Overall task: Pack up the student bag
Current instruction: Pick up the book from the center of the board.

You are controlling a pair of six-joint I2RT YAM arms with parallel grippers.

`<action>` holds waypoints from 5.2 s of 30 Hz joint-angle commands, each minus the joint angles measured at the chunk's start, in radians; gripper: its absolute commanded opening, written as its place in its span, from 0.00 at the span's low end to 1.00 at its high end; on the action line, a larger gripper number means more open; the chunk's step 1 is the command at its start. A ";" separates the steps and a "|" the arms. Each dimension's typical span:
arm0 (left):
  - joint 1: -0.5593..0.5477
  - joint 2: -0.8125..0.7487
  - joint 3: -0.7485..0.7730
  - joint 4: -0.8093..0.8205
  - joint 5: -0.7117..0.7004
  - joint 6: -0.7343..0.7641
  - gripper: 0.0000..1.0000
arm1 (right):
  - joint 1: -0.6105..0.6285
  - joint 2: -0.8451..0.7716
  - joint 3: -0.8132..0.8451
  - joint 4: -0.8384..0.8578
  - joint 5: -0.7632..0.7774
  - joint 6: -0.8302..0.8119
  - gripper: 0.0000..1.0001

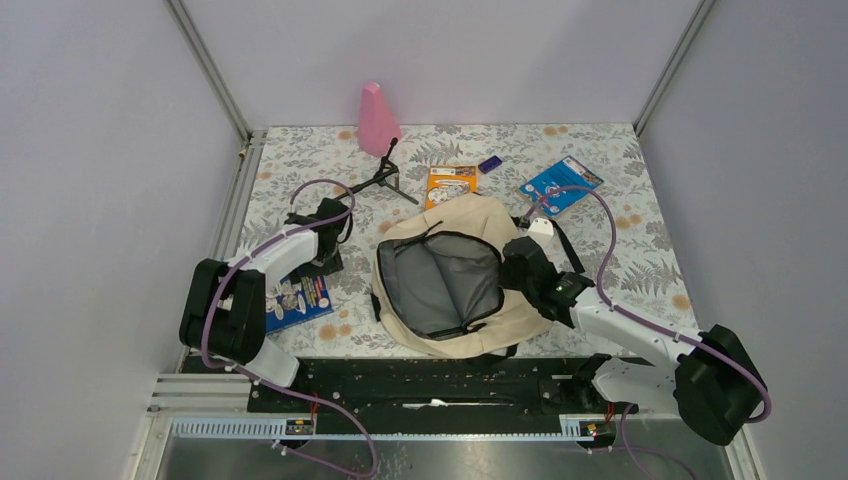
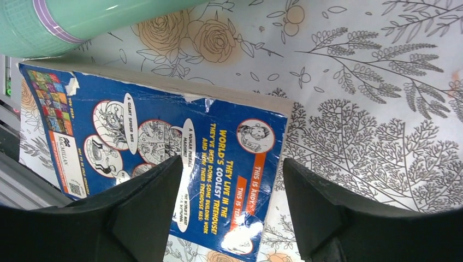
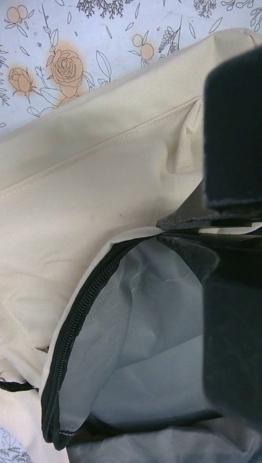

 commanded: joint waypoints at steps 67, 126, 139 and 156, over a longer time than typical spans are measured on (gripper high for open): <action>0.029 -0.863 -0.100 0.301 0.611 -0.124 0.00 | 0.143 -0.198 0.221 0.028 -0.208 -0.069 1.00; 0.029 -0.988 -0.265 0.535 0.850 -0.002 0.99 | 0.303 0.261 0.577 0.196 -0.080 -0.217 0.00; 0.032 -1.013 -0.355 0.852 1.085 -0.162 0.99 | 0.007 -0.168 0.333 0.325 -0.675 0.030 0.00; 0.032 -1.013 -0.342 0.937 1.176 -0.286 0.99 | -0.018 -0.283 0.288 0.547 -0.840 0.233 0.00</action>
